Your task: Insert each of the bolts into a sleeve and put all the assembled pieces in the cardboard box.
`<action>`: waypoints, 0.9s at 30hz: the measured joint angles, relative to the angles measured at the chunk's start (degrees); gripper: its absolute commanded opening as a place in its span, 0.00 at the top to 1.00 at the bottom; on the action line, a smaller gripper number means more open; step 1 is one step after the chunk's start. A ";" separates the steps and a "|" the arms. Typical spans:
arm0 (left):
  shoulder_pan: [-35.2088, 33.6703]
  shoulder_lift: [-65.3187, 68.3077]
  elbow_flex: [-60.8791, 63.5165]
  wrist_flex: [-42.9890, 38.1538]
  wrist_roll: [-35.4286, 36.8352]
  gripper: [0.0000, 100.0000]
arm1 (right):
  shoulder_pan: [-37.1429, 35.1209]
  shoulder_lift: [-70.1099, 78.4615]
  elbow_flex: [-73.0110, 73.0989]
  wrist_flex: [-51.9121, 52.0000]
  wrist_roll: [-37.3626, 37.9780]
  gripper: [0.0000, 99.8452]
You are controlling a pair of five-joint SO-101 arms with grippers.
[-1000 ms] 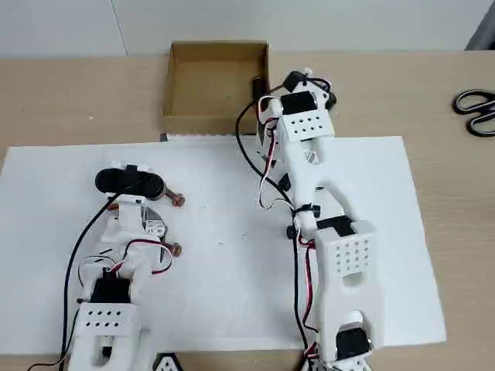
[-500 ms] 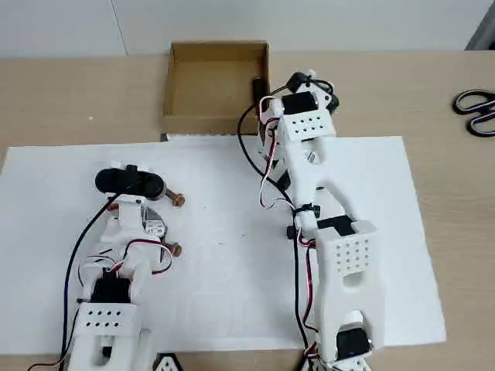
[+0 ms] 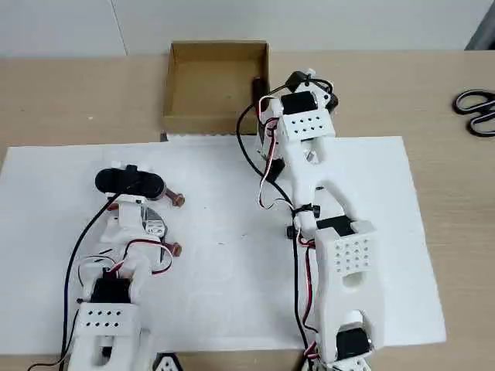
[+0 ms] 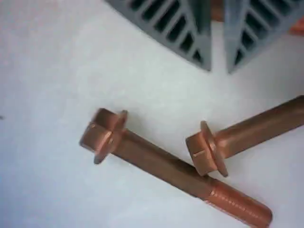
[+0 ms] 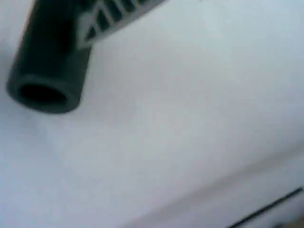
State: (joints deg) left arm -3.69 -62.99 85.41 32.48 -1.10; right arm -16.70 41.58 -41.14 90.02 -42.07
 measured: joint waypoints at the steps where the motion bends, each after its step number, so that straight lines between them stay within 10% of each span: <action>1: 0.00 0.00 0.00 0.00 0.00 0.99 | 0.00 0.00 0.00 0.00 0.00 0.83; 27: 0.00 0.00 0.00 0.00 0.00 0.99 | -2.11 2.02 -2.46 0.35 2.73 0.85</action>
State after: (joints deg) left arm -3.69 -62.99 85.41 32.48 -1.10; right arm -18.81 43.60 -43.60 90.37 -39.34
